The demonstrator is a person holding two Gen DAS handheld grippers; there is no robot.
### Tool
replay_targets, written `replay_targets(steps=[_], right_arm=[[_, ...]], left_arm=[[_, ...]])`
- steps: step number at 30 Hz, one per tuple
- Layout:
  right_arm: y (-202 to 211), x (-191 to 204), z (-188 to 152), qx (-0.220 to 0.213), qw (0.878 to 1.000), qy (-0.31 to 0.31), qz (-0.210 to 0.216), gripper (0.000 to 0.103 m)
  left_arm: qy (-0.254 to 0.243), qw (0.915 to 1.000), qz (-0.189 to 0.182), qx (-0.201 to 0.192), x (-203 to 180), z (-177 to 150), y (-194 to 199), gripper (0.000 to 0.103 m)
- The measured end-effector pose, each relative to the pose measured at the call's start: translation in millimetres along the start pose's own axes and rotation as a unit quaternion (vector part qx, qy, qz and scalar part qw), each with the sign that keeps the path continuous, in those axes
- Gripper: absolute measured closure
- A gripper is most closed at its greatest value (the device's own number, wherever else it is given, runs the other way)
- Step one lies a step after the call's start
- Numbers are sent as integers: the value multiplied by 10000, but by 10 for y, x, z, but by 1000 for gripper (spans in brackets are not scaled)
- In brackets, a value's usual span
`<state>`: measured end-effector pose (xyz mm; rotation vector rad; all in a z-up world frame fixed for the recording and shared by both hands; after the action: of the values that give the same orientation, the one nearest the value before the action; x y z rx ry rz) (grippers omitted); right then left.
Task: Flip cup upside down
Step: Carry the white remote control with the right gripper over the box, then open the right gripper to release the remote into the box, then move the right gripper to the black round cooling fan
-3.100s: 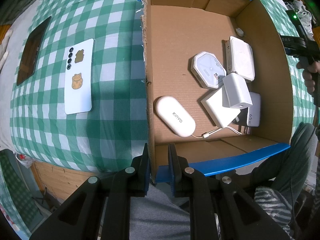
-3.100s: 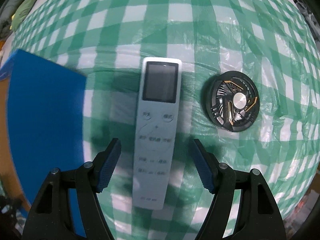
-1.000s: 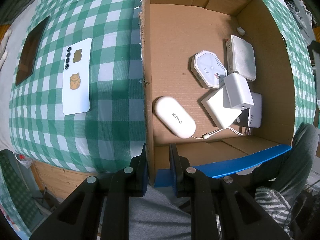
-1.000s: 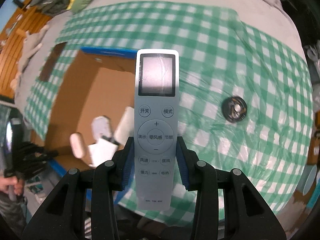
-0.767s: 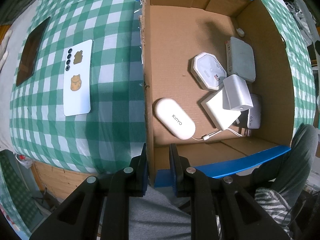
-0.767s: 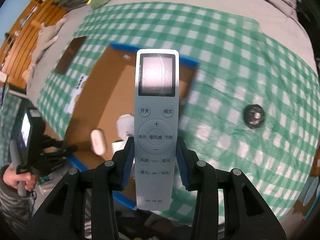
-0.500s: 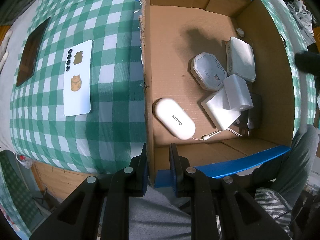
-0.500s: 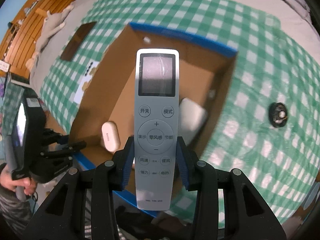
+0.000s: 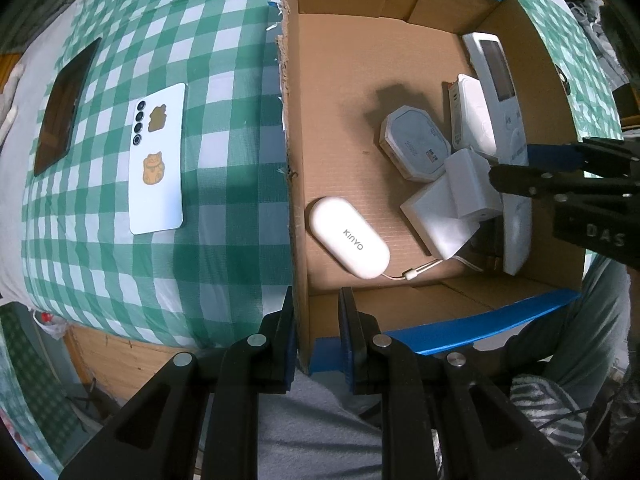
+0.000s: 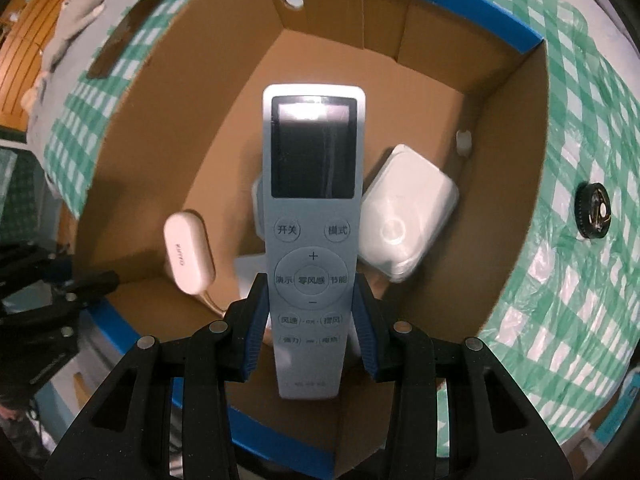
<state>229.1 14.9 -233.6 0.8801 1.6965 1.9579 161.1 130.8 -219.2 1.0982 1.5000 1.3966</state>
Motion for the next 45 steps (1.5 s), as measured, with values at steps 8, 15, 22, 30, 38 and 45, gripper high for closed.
replay_targets(steps=[8, 15, 22, 30, 38, 45], right_arm=[[-5, 27, 9, -46, 9999, 125, -87, 63], [188, 43, -19, -209, 9993, 256, -161, 56], [467, -48, -49, -448, 9983, 287, -230, 45], [833, -513, -127, -658, 9968, 6, -450, 39], [951, -1084, -215, -604, 9952, -358, -685, 35], [863, -1648, -307, -513, 9926, -755, -806, 31]], left_arm=[[-4, 10000, 4, -7, 0, -4, 4, 86], [-4, 10000, 12, -17, -1, -6, -8, 86], [-15, 10000, 16, -24, 0, -7, -7, 86], [-8, 10000, 9, -23, -12, -8, -21, 86], [-6, 10000, 13, -21, -7, -10, -22, 86], [20, 10000, 6, -10, -23, -13, -7, 86]])
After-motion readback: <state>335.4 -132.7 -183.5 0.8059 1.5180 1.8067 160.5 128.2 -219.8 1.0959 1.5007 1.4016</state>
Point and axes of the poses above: each gripper's, at about its wrist camera, not at the fingertips, and y roughly against the way its jaws point, x to its left, z to its top, the point moved 5 cm from there along -y, roughly the way its jaws point, and after that the axes turned 13 degrees about y, right-handed, at the moved point
